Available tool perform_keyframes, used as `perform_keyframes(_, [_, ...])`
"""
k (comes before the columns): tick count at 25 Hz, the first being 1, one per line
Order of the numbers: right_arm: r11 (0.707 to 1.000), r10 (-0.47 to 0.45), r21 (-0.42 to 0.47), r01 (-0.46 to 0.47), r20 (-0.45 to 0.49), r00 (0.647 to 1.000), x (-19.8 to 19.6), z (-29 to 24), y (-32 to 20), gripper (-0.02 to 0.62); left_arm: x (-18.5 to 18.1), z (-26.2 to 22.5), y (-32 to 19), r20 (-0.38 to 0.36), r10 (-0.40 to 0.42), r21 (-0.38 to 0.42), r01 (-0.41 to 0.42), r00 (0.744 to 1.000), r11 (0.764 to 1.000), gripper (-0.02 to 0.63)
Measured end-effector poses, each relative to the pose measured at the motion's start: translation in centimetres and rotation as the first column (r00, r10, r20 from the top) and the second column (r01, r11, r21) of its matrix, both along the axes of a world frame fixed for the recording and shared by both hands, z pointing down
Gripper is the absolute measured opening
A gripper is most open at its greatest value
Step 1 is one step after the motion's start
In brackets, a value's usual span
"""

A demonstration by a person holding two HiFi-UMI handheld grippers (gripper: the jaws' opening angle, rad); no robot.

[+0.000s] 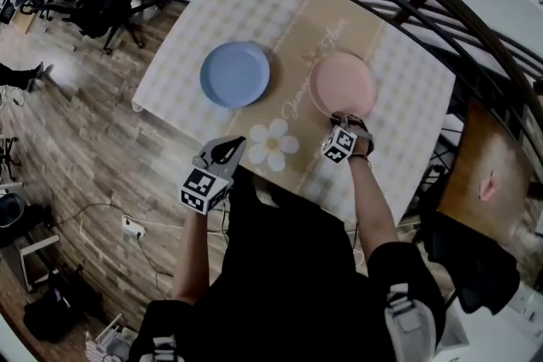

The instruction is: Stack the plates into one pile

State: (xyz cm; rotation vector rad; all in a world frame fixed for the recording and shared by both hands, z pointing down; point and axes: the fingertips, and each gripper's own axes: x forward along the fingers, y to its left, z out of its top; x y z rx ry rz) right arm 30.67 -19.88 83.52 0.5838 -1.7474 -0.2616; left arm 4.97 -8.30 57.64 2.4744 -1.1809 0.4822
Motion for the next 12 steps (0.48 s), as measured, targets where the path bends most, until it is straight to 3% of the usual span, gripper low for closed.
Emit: perform_keyframes(12, [0.997,-0.06,0.036,0.061,-0.035,0.998,-0.36,-0.01,0.0,0.012,-0.04,0.15,0.94,0.04,-0.014,0.004,0.014,0.999,1.0,0.0])
